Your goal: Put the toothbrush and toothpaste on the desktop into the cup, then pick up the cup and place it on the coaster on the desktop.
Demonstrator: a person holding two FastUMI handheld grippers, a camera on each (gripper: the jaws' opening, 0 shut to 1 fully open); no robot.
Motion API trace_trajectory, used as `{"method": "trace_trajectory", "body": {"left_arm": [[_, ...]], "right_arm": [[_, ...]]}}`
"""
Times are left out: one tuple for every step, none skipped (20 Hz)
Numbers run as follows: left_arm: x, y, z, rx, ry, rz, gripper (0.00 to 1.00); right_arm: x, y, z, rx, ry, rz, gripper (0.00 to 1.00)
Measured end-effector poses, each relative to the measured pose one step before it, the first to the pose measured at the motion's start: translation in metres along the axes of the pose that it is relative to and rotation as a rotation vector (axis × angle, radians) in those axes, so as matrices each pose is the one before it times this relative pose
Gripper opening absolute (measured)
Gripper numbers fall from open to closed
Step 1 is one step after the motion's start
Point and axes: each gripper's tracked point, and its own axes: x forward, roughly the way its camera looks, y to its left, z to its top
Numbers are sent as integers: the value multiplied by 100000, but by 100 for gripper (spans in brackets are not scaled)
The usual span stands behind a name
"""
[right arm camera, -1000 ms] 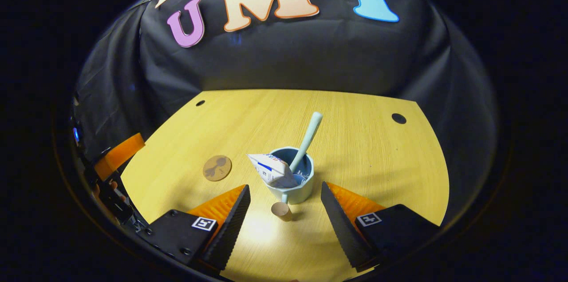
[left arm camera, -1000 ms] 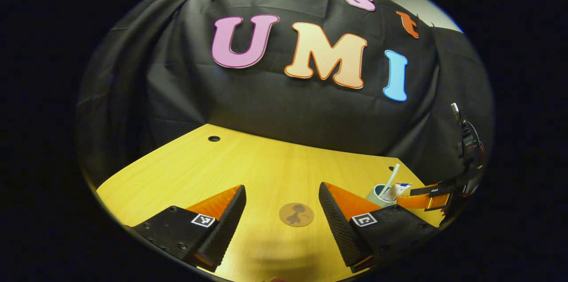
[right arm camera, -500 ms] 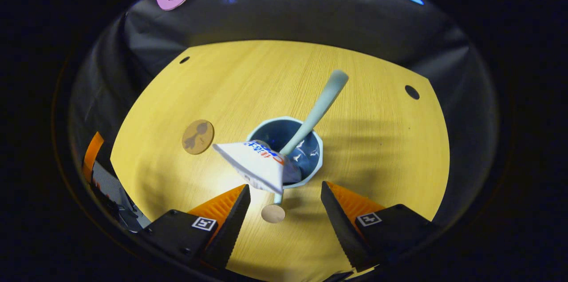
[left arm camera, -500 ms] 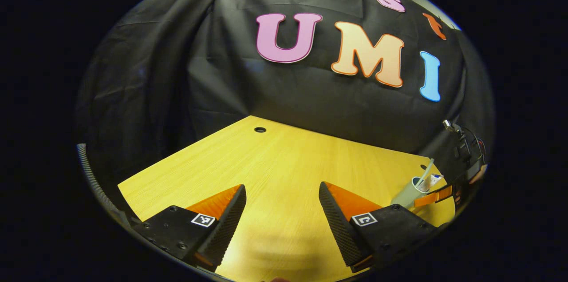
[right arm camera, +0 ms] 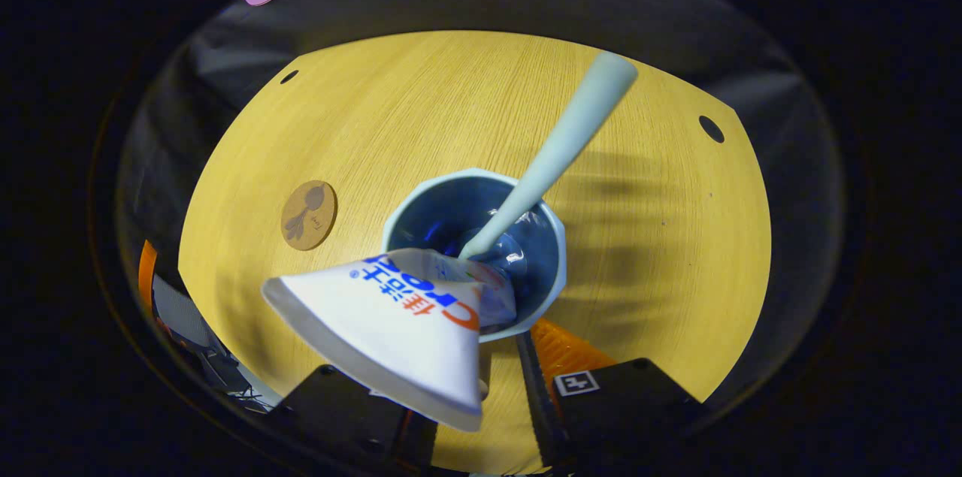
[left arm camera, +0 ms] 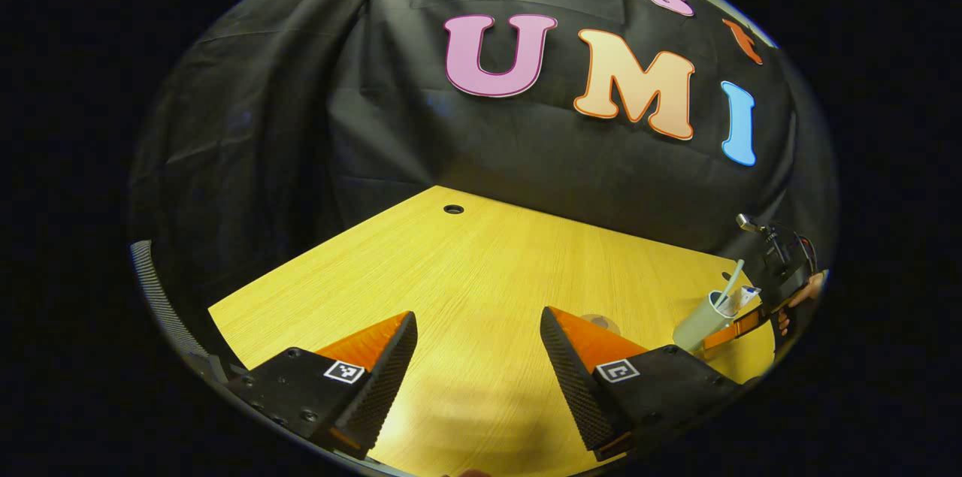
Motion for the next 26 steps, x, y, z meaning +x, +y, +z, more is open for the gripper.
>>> {"method": "trace_trajectory", "body": {"left_arm": [[-54, -275, -55, -8, 249, -544, 95], [65, -111, -3, -46, 234, -515, 95], [95, -163, -21, 119, 491, -369, 95], [33, 5, 49, 141, 154, -169, 95], [34, 27, -51, 60, 66, -140, 95], [-5, -33, -8, -209, 425, -73, 95], [60, -180, -163, -315, 412, -412, 95], [-46, -38, 47, -419, -27, -278, 95], [-37, -48, -13, -476, 251, -405, 95], [-27, -185, -152, -420, 388, -297, 95], [-78, -81, -120, -448, 432, -391, 95], [33, -143, 5, -224, 277, -540, 95], [-85, -147, -99, 5, 162, -348, 95], [8, -35, -42, 226, 278, -268, 95], [-78, -61, -70, 302, 69, -312, 95], [-2, -72, 6, 141, -22, -200, 95], [-195, 67, -72, 18, 51, -230, 95], [-67, 42, -88, -22, 282, -230, 95], [-80, 144, -179, -141, 222, 8, 95], [-43, 144, -37, -117, 117, 71, 95], [-137, 132, 11, -131, 85, 32, 95], [-3, 247, -111, -37, 49, 178, 95], [-92, 232, 1, 58, 190, 504, 95], [-61, 272, -110, -62, 59, 540, 95], [-13, 266, -55, -262, 87, 579, 95], [-95, 361, -136, -452, 39, 671, 95]], "right_arm": [[153, 117, -95, -937, -50, -1, 39], [-251, -62, 84, -1434, 100, -931, 32], [31, 14, 87, -347, 90, -584, 32], [-109, -32, 1, 242, -264, -346, 32], [-6, 50, -52, -205, -26, -360, 32], [-48, 56, 29, -656, -759, -476, 32], [-53, 51, 157, -1134, -808, -289, 31], [-161, 288, 168, -756, -1027, 76, 31], [-182, 444, 347, -142, -1332, 821, 31], [-98, 779, 272, 801, -1318, 1545, 31], [-171, 808, 367, 507, -878, 1483, 31], [-229, 836, 453, -638, -955, 775, 31], [418, 725, -128, -1651, -1245, 296, 31], [-938, 478, 1051, -1405, -1050, 432, 30], [-270, 847, 614, -1069, -1018, 1070, 30], [30, 1060, 645, -788, -791, 1475, 30], [536, 1107, -13, -970, -714, 1501, 30], [117, 1152, 499, -1728, -680, 1258, 30], [117, 968, 668, -1970, -496, 838, 30], [181, 1125, 412, -1916, -157, 774, 30], [158, 984, 461, -1752, 25, 1040, 29], [397, 1045, 374, -1472, 42, 1235, 29], [307, 777, 285, -1309, 182, 1110, 29], [350, 771, 127, -1418, 336, 735, 29], [340, 700, 139, -1546, 514, 374, 29], [311, 826, 181, -1519, 587, 340, 29]]}}
